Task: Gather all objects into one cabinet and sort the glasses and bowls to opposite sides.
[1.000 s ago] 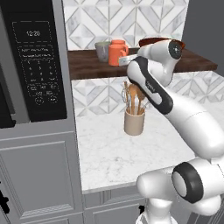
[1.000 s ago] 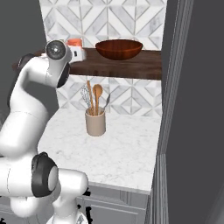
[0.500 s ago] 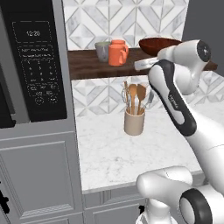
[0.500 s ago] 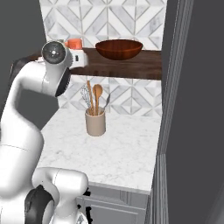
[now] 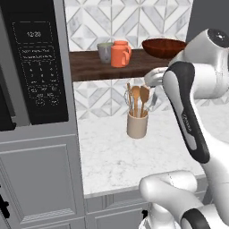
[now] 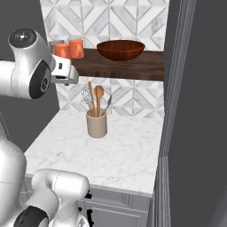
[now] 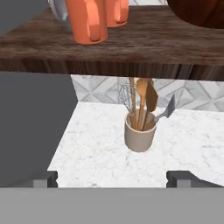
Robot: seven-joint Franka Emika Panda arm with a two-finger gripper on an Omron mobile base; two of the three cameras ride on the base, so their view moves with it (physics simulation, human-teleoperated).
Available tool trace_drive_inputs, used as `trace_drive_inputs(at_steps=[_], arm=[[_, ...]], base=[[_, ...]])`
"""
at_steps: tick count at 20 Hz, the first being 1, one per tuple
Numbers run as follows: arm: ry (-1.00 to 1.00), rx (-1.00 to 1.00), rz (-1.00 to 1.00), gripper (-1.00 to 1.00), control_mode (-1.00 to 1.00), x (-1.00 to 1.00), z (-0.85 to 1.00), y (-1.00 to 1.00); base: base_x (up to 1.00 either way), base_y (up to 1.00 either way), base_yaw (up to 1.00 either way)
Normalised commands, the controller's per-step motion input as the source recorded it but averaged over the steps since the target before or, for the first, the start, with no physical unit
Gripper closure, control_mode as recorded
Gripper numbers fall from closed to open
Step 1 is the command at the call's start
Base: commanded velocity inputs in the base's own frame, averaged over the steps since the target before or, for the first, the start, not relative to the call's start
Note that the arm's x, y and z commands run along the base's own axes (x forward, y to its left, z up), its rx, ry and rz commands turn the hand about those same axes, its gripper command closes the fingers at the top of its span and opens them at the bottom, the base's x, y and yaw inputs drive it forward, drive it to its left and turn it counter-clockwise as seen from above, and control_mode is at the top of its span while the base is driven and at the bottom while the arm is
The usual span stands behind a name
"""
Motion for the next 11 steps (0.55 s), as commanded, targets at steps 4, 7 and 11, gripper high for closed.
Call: trace_drive_inputs(at_steps=[4, 7, 11], arm=[[0.13, -0.03, -0.05, -1.0, -1.0, -1.0, -0.17, -0.1], [0.03, 0.0, 0.0, -1.0, -1.0, -1.0, -0.15, -0.01], [0.0, 0.0, 0.0, -1.0, -1.0, -0.51, -0.08, 0.0]], base=[[0.0, 0.0, 0.0], [0.0, 0.0, 0.0], [0.0, 0.0, 0.0]])
